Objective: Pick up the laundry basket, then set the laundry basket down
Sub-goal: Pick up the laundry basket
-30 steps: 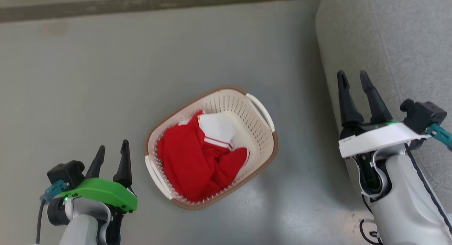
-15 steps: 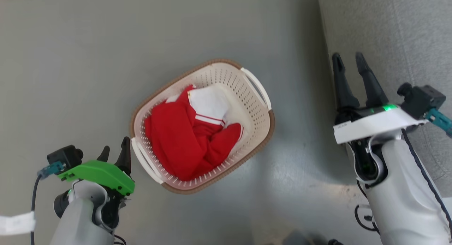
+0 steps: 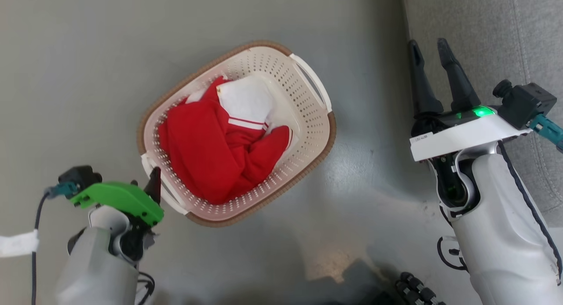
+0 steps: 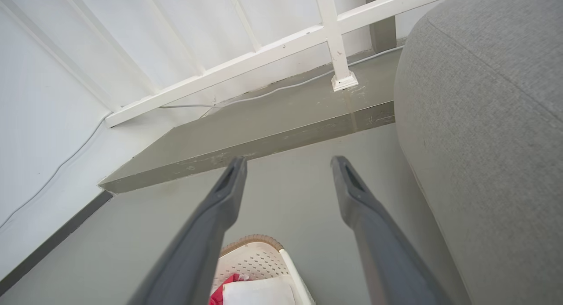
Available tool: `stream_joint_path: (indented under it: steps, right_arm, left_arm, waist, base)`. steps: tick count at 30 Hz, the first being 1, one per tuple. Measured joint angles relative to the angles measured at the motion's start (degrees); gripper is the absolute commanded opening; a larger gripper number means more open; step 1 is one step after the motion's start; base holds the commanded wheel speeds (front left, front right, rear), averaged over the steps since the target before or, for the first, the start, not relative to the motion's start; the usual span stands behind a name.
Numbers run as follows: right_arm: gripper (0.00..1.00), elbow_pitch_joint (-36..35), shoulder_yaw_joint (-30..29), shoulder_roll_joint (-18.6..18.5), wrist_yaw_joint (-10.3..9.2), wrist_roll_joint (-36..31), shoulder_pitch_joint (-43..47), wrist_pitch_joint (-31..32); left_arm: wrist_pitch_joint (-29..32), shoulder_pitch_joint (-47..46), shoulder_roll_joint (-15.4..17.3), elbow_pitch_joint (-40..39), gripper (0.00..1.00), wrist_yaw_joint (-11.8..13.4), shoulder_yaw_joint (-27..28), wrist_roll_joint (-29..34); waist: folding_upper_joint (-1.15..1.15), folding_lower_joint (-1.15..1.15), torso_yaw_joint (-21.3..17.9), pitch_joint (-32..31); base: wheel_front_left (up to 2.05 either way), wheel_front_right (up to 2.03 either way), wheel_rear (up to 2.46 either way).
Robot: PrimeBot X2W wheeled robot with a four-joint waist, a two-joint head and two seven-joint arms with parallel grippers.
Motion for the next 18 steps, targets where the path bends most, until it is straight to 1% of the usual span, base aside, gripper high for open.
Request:
stream_joint_path:
  steps: [11, 18]
  right_arm:
    - [1.00, -0.5, -0.3, 0.1, 0.00, 0.0, -2.2, 0.0]
    - [1.00, -0.3, -0.1, 0.1, 0.01, 0.0, -2.8, 0.0]
  left_arm:
    - [2.0, -5.7, 0.4, 5.1, 1.00, 0.5, -0.7, 0.5]
    - [3.7, -7.8, 0.5, 8.4, 1.00, 0.5, -1.0, 0.5]
  waist:
    - [0.00, 0.00, -1.1, 4.8]
    - [0.00, -0.01, -1.4, 6.4]
  base:
    - [0.00, 0.00, 0.00]
    - [0.00, 0.00, 0.00]
